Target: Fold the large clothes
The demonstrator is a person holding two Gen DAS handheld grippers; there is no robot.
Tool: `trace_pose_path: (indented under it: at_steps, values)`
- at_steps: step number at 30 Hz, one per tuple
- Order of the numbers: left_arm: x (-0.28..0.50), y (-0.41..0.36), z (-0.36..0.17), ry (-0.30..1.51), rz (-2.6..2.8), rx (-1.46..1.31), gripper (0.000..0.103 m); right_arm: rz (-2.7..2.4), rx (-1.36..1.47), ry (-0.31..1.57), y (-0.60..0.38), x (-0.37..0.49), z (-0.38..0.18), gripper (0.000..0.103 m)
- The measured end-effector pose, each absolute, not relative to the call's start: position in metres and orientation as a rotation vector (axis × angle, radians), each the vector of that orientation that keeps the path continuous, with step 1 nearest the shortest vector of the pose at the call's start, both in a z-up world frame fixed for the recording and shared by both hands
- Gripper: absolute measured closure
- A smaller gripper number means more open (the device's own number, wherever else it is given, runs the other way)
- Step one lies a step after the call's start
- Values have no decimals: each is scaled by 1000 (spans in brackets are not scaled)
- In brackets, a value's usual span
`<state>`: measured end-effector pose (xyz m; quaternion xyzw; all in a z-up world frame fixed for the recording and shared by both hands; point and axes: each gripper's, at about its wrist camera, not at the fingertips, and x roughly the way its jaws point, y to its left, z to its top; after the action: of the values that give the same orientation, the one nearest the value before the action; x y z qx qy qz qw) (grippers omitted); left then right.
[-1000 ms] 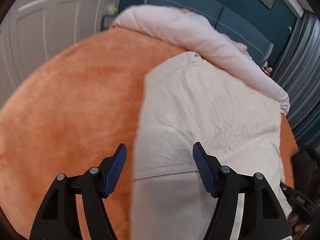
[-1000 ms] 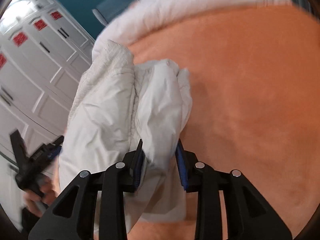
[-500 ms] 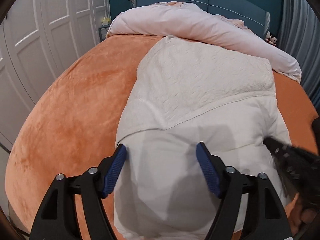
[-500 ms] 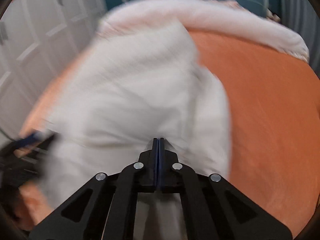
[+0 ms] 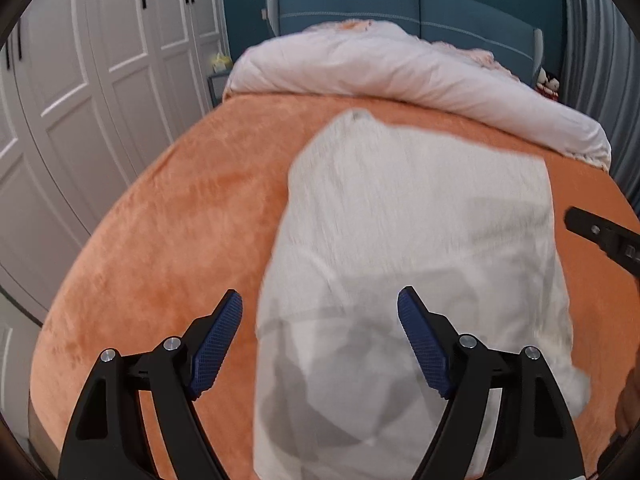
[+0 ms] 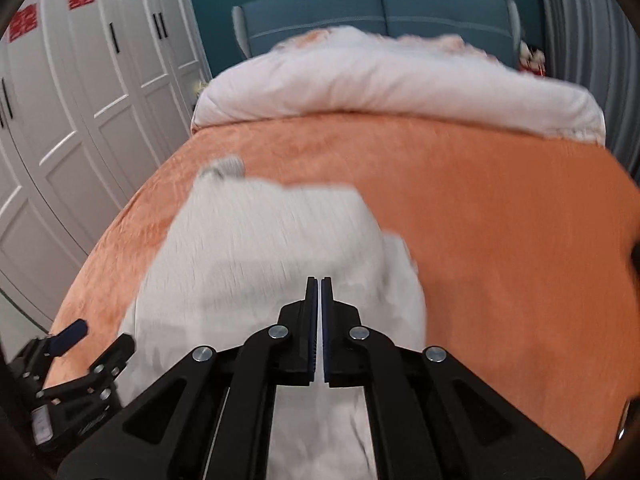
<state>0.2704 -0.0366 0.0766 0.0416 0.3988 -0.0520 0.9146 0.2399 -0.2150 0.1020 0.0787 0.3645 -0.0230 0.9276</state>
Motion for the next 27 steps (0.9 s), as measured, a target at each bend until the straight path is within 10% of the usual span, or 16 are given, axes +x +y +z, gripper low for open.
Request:
trace_pose_path:
  at_steps: [27]
  values:
    - [413,-55,-10,843,-11,-95,17,-122,238,760,-240,328,-7,103]
